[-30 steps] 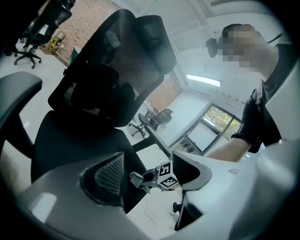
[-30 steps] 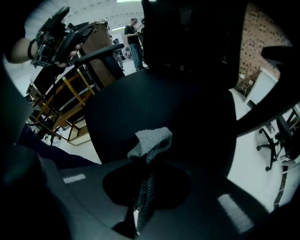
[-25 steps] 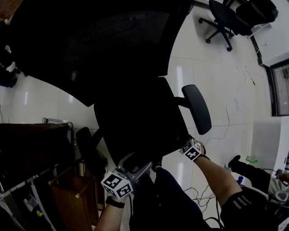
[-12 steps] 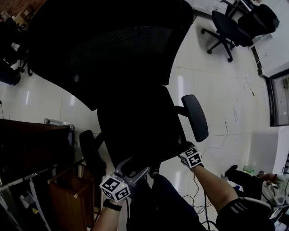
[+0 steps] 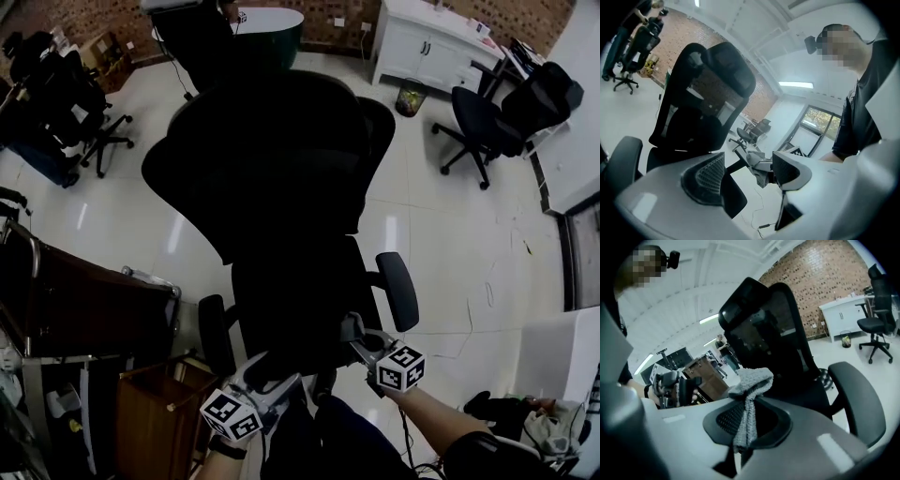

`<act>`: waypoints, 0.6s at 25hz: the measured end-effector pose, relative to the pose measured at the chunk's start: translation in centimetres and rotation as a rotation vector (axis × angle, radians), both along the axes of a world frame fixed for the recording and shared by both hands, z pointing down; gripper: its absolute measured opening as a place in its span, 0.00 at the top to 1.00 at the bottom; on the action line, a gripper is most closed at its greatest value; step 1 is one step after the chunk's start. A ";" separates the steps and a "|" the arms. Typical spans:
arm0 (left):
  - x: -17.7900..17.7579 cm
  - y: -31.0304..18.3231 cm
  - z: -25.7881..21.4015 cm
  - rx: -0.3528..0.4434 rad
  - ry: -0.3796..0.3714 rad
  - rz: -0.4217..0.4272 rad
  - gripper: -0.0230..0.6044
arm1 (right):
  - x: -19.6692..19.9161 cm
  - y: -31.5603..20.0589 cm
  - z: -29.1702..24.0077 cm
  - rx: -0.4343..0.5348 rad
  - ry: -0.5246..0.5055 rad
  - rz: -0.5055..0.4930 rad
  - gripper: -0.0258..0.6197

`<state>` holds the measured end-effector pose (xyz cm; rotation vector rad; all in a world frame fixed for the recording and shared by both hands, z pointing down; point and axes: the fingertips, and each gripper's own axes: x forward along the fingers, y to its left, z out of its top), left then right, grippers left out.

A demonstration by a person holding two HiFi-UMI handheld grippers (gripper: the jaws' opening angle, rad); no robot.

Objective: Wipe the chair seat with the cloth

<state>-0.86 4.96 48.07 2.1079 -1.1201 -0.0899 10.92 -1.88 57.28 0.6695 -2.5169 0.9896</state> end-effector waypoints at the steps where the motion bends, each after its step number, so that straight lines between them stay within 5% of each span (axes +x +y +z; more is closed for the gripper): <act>1: 0.1 0.4 -1.5 0.011 -0.006 -0.005 0.43 | -0.2 0.3 -2.1 0.015 -0.022 -0.010 0.91; 8: 0.1 1.6 -10.2 0.141 -0.028 -0.048 0.43 | -0.7 1.6 -14.8 0.172 -0.142 -0.070 0.91; 15: 0.5 5.7 -14.0 0.206 -0.012 -0.056 0.43 | 0.4 6.4 -20.0 0.262 -0.164 -0.083 0.91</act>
